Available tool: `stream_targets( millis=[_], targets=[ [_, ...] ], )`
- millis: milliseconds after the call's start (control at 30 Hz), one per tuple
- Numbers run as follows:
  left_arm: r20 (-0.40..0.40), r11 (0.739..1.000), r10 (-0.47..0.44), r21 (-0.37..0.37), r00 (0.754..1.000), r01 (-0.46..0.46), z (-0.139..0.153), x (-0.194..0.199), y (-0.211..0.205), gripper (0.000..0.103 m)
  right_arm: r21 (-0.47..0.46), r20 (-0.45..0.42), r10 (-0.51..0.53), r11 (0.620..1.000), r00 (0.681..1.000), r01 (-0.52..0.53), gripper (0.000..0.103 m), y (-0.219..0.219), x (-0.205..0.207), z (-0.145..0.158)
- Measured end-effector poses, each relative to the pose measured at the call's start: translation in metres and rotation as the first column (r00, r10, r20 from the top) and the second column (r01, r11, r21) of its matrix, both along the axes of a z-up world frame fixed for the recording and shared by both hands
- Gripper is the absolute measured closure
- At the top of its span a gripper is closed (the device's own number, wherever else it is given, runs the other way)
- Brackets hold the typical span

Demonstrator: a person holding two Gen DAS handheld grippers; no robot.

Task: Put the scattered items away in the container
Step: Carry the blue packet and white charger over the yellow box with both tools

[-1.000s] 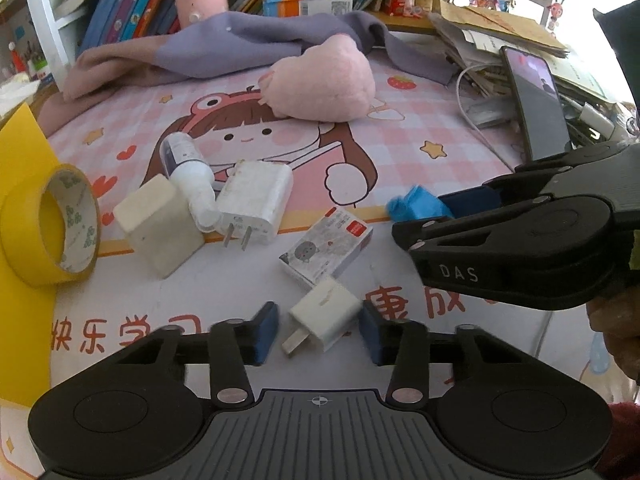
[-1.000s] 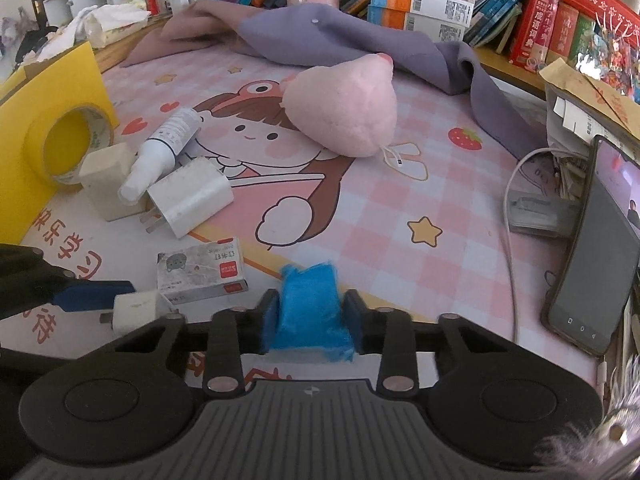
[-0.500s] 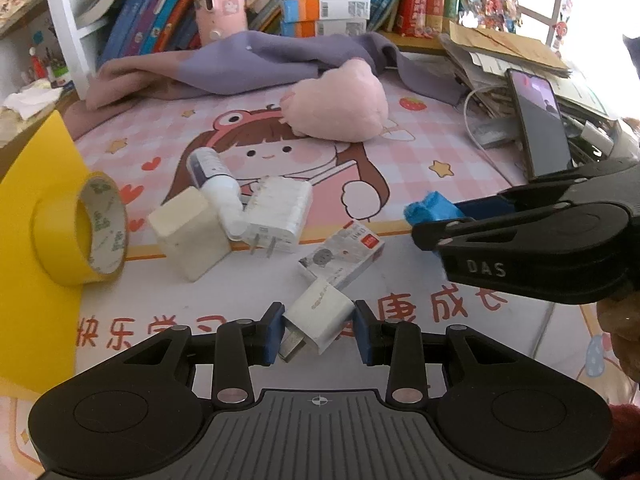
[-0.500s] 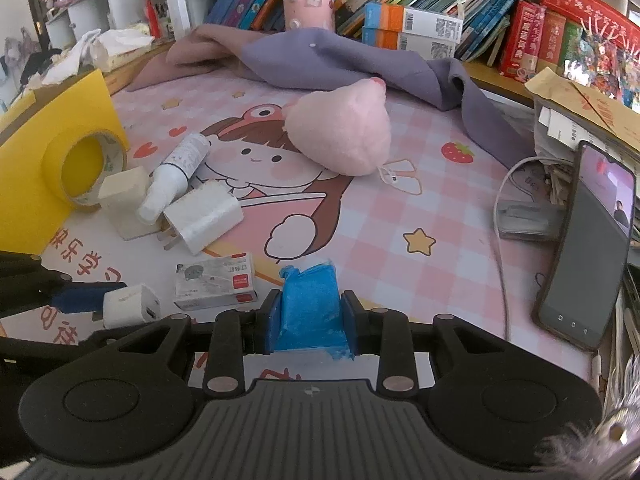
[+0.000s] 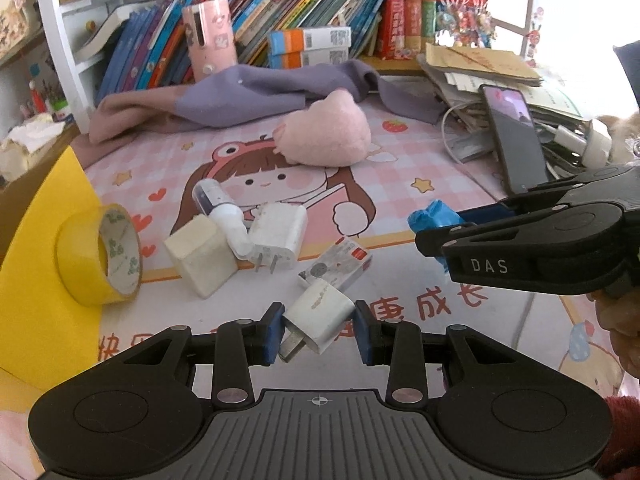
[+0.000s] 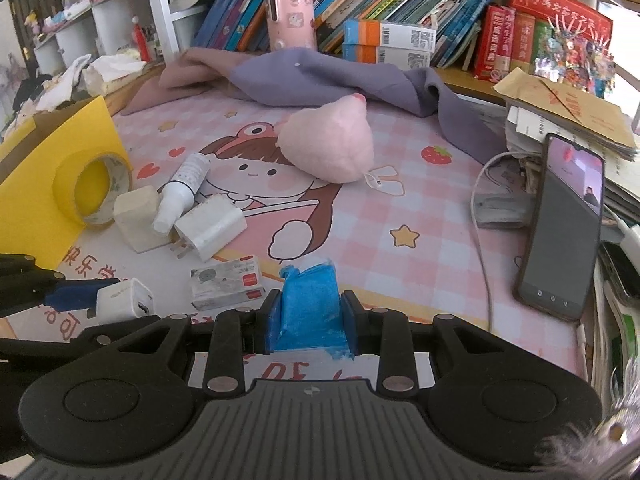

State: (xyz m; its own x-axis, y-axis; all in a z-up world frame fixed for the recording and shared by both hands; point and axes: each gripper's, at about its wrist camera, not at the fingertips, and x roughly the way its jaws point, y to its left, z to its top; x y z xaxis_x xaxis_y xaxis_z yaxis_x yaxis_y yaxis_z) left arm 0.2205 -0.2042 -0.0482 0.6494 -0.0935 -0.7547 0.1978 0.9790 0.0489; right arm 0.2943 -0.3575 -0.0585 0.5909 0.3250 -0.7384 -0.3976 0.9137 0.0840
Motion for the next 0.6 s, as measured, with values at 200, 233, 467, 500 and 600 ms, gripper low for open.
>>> stream_targets(
  millis=[200,233,467,500,600],
  targets=[
    [0.034,0.999,-0.045,-0.001,0.998,0.045,0.007,-0.015,0.012,0.068,0.005,0.015,-0.036,0.999,0.999,0.036,0.074,0.01,-0.018,0.007],
    [0.039,0.998,-0.055,-0.003,0.998,0.055,0.008,-0.018,0.016,0.068,0.005,0.018,-0.045,0.999,0.999,0.045,0.074,0.012,-0.021,0.008],
    [0.059,0.991,-0.133,-0.008,0.989,0.134,0.016,-0.043,0.045,0.068,0.0,0.028,-0.117,0.993,0.993,0.117,0.074,0.036,-0.058,0.018],
    [0.063,0.989,-0.144,-0.009,0.988,0.145,0.017,-0.047,0.05,0.068,-0.002,0.03,-0.124,0.992,0.992,0.124,0.074,0.042,-0.065,0.019],
    [0.076,0.984,-0.178,-0.013,0.981,0.18,0.023,-0.058,0.066,0.068,-0.003,0.038,-0.139,0.99,0.99,0.139,0.074,0.057,-0.082,0.024]
  ],
)
